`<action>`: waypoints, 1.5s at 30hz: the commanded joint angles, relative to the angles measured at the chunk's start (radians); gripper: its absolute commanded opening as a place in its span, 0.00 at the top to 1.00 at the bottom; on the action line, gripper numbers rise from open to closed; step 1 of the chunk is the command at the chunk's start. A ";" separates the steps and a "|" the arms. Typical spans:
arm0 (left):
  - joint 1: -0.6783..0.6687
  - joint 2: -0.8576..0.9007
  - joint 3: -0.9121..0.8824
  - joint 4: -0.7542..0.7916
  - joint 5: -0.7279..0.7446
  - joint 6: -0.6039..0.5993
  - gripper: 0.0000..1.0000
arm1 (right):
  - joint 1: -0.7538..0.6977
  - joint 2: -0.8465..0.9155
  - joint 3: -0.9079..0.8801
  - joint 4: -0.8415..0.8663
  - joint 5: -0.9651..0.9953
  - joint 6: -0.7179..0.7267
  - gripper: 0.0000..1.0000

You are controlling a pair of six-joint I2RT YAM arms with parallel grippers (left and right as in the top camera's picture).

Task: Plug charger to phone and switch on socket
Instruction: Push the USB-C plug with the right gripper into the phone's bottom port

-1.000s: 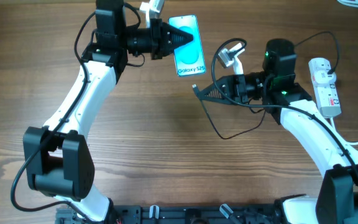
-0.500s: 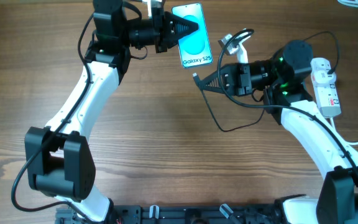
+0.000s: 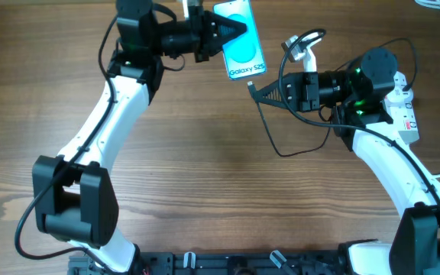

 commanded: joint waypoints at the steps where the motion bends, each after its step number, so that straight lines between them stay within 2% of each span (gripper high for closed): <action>1: -0.039 -0.037 0.011 0.014 -0.064 -0.010 0.96 | 0.000 -0.014 0.008 0.008 0.012 0.007 0.96; 36: 0.010 -0.037 0.011 0.014 -0.045 -0.040 0.96 | -0.026 -0.010 0.008 -0.019 0.110 0.030 0.96; 45: 0.009 -0.037 0.011 0.014 -0.045 -0.040 0.96 | -0.026 -0.010 0.008 -0.079 0.140 0.021 0.96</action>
